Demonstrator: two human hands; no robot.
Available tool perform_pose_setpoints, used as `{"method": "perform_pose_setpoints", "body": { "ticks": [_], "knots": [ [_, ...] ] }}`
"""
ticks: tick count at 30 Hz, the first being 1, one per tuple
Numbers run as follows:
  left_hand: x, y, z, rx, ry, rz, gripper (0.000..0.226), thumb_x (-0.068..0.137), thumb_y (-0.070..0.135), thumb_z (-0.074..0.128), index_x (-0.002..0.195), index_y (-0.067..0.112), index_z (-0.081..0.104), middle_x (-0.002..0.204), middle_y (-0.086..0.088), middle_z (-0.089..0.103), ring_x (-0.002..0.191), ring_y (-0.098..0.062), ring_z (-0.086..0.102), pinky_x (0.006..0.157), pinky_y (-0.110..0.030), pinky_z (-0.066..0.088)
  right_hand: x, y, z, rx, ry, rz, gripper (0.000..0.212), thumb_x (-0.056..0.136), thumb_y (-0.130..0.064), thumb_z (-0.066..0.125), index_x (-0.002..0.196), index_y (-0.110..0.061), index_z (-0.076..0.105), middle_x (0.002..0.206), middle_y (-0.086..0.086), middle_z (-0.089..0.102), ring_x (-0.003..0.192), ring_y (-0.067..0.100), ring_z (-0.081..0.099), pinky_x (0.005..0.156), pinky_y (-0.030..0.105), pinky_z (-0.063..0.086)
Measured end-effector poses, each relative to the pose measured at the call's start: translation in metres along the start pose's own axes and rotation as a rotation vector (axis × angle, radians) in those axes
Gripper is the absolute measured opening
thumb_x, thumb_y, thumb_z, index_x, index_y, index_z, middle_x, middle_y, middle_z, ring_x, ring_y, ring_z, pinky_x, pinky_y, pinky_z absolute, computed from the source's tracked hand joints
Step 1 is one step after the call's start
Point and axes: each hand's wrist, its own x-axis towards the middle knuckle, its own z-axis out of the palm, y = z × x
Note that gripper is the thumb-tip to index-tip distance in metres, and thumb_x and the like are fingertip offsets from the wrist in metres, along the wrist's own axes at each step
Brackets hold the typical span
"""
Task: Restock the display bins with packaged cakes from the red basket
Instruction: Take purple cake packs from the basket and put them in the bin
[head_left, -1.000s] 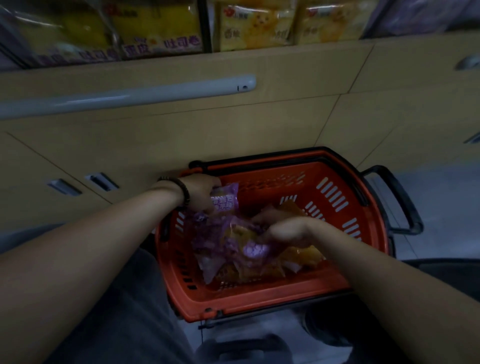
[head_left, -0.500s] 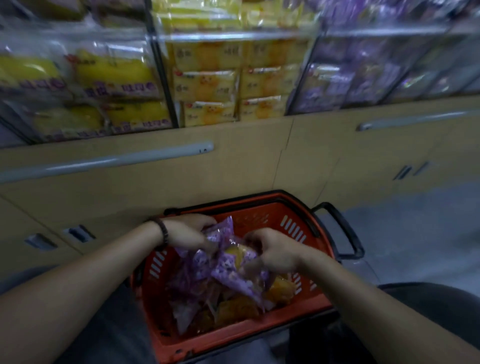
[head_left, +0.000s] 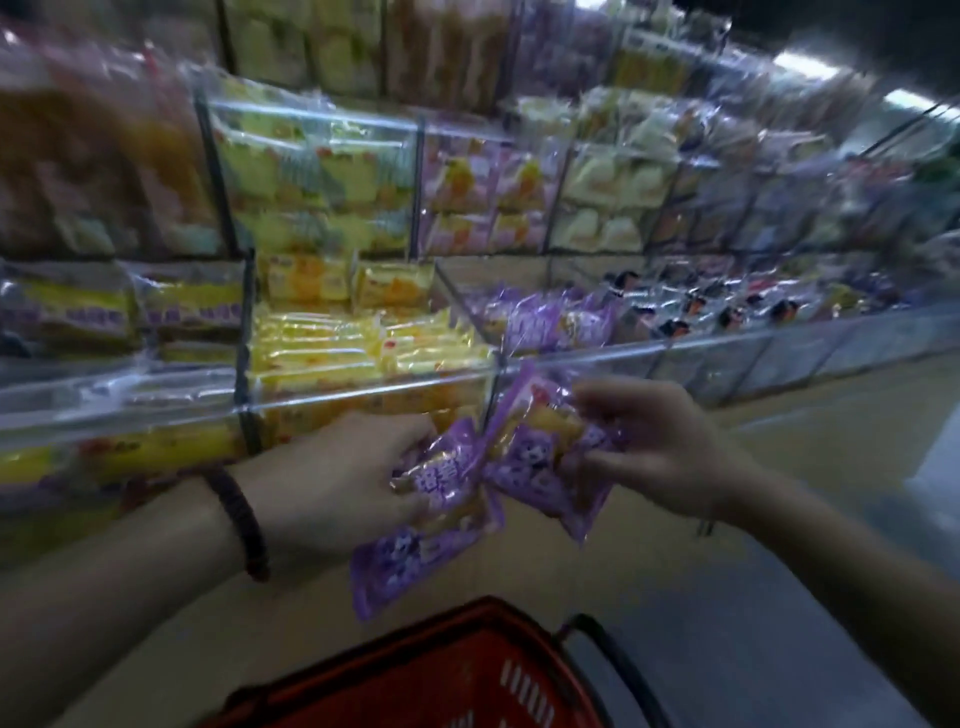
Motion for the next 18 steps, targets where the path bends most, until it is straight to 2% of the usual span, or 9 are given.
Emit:
{"method": "perform_pose_setpoints", "body": {
  "ticks": [2,4,5,7,10,12,13,16,18],
  "knots": [
    [0.013,0.011,-0.030,0.055,0.116,0.024,0.034,0.085,0.052,0.074,0.100,0.025,0.058,0.084,0.009,0.061,0.076,-0.008,0.056,0.067,-0.030,0.045,0.020,-0.004,-0.031,-0.057,0.102,-0.064,0.050,0.070,-0.038,0.093,0.115,-0.042,0.073,0.103,-0.009,0.076,0.097,-0.003,0.067,0.082,0.023,0.056],
    [0.024,0.020,-0.056,0.095,0.198,0.030,0.035,0.085,0.054,0.076,0.105,0.031,0.060,0.088,0.014,0.061,0.076,-0.003,0.055,0.062,-0.024,0.043,0.040,-0.004,-0.061,-0.184,0.185,-0.105,0.054,0.077,-0.021,0.092,0.126,-0.028,0.069,0.105,-0.003,0.074,0.099,0.001,0.069,0.083,0.024,0.055],
    [0.029,0.024,-0.068,0.094,0.228,0.023,0.036,0.084,0.055,0.078,0.107,0.034,0.059,0.090,0.017,0.058,0.076,0.000,0.054,0.061,-0.020,0.040,0.050,-0.006,-0.074,-0.264,0.214,-0.115,0.054,0.080,-0.021,0.090,0.129,-0.024,0.068,0.105,-0.004,0.074,0.099,0.004,0.070,0.084,0.028,0.057],
    [0.040,0.026,-0.088,0.054,0.302,0.000,0.042,0.082,0.053,0.081,0.114,0.037,0.058,0.091,0.021,0.055,0.077,0.005,0.052,0.058,-0.015,0.036,0.069,-0.004,-0.093,-0.368,0.271,-0.087,0.053,0.083,-0.026,0.085,0.132,-0.023,0.066,0.106,-0.008,0.073,0.100,0.010,0.070,0.089,0.038,0.058],
    [0.057,0.022,-0.105,-0.033,0.426,-0.013,0.047,0.077,0.047,0.087,0.116,0.034,0.062,0.095,0.018,0.061,0.080,0.003,0.056,0.059,-0.021,0.040,0.101,0.008,-0.107,-0.549,0.315,0.001,0.045,0.087,-0.023,0.083,0.129,-0.026,0.066,0.116,-0.007,0.072,0.112,0.017,0.066,0.103,0.049,0.051],
    [0.069,0.021,-0.112,-0.049,0.462,-0.007,0.044,0.077,0.045,0.087,0.113,0.034,0.064,0.092,0.017,0.062,0.077,0.002,0.056,0.059,-0.023,0.040,0.125,0.022,-0.110,-0.705,0.251,0.068,0.044,0.087,-0.026,0.081,0.127,-0.036,0.064,0.127,0.001,0.065,0.126,0.024,0.054,0.110,0.058,0.041],
    [0.075,0.022,-0.115,-0.050,0.467,-0.005,0.042,0.078,0.044,0.087,0.112,0.035,0.063,0.090,0.017,0.061,0.075,0.001,0.055,0.057,-0.024,0.039,0.135,0.028,-0.109,-0.750,0.193,0.112,0.044,0.088,-0.028,0.081,0.126,-0.040,0.063,0.130,0.004,0.060,0.129,0.026,0.050,0.111,0.057,0.039],
    [0.092,0.029,-0.119,-0.074,0.457,-0.005,0.040,0.081,0.041,0.086,0.113,0.038,0.061,0.088,0.013,0.059,0.071,-0.006,0.058,0.053,-0.025,0.041,0.158,0.048,-0.099,-0.874,0.051,0.170,0.042,0.089,-0.025,0.079,0.123,-0.044,0.065,0.123,-0.004,0.058,0.112,0.021,0.054,0.100,0.045,0.049],
    [0.105,0.034,-0.118,-0.113,0.435,0.004,0.038,0.084,0.034,0.085,0.113,0.037,0.061,0.093,0.009,0.060,0.074,-0.010,0.062,0.052,-0.024,0.048,0.166,0.062,-0.086,-0.890,-0.010,0.181,0.042,0.089,-0.017,0.079,0.120,-0.044,0.068,0.116,-0.006,0.067,0.095,0.017,0.063,0.082,0.040,0.059]
  ]
}}
